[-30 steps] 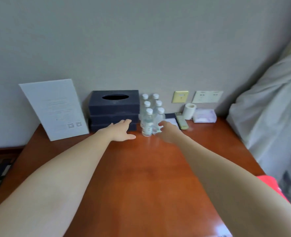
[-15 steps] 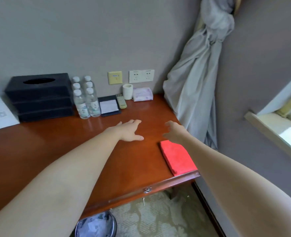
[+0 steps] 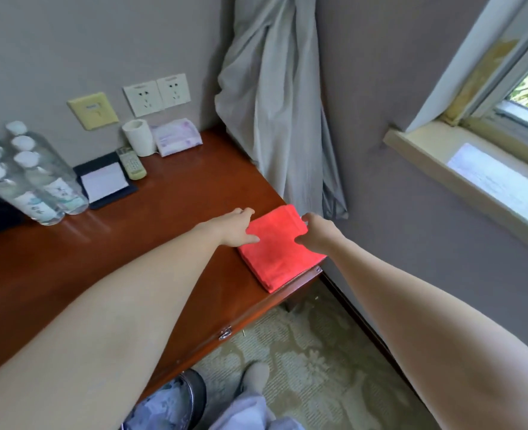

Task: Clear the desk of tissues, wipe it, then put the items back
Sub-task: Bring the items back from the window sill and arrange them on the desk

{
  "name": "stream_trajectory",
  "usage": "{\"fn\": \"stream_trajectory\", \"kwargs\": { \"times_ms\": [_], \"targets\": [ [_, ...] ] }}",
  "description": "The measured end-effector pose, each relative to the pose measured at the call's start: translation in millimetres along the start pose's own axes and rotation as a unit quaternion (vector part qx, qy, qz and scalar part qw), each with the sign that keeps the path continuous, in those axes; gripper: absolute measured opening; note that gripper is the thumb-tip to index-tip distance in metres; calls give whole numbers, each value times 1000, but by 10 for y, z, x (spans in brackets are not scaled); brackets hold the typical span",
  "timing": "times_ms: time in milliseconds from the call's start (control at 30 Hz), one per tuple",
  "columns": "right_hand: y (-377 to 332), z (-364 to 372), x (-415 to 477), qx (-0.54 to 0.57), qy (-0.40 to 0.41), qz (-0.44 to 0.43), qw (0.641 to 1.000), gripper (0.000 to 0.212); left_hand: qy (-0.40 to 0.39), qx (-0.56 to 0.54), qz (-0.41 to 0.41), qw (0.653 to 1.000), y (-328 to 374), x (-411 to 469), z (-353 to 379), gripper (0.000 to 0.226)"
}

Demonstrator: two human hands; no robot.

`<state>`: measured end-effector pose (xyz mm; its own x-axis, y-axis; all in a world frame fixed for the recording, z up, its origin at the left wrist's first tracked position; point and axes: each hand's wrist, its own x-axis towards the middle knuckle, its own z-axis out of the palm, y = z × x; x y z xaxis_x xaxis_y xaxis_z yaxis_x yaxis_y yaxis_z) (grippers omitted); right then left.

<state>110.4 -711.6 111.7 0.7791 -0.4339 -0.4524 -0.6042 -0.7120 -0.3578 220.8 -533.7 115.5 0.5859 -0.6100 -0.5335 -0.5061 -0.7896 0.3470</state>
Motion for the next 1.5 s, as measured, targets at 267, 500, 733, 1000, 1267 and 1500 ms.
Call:
{"fn": "stream_trajectory", "kwargs": {
  "times_ms": [267, 500, 733, 1000, 1267, 1500],
  "targets": [
    [200, 400, 535, 24, -29, 109, 993, 52, -8, 18, -27, 999, -174, 817, 282, 71],
    [325, 591, 650, -17, 5, 127, 992, 38, -23, 30, -30, 999, -195, 1040, 307, 58],
    [380, 253, 510, 37, -34, 139, 989, 36, -31, -29, 19, 999, 92, 1024, -88, 36],
    [982, -891, -10, 95, 79, 193, 974, 21, -19, -94, 150, 984, 1323, 1054, -694, 37],
    [2212, -2181, -661, 99, 227, 234, 940, 21, 36, -53, 287, 956, 3320, 1193, -973, 44],
    [3304, -2816, -877, 61, 246, 265, 930, 28, -10, -67, 322, 944, 4569, 1320, -645, 65]
  ]
}}
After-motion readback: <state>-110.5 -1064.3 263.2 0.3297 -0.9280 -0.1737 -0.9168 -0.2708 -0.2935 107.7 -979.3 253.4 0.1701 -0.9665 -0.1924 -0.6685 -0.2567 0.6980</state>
